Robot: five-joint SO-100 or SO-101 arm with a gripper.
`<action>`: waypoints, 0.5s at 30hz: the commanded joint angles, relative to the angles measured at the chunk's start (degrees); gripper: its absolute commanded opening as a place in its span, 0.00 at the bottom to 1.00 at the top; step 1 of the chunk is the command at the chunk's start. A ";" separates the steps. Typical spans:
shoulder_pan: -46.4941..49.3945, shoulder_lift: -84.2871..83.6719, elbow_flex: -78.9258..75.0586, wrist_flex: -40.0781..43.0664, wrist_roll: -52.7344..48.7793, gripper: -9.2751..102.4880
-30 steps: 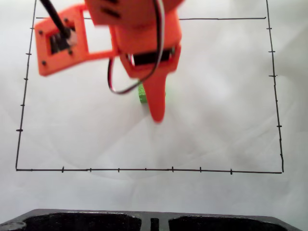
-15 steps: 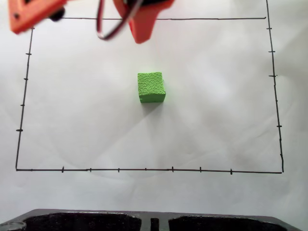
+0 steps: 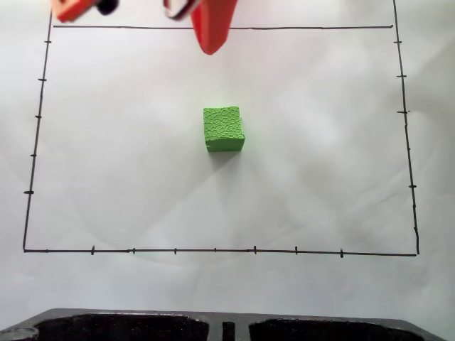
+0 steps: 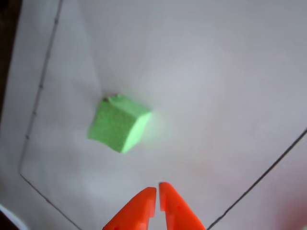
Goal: Grasp the colored block, Place it on the black dot, and then return the arm to the default position.
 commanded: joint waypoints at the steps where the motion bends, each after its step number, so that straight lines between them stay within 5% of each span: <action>1: 0.44 5.01 3.25 -1.49 0.62 0.08; 15: 0.35 18.98 15.21 -4.13 2.02 0.08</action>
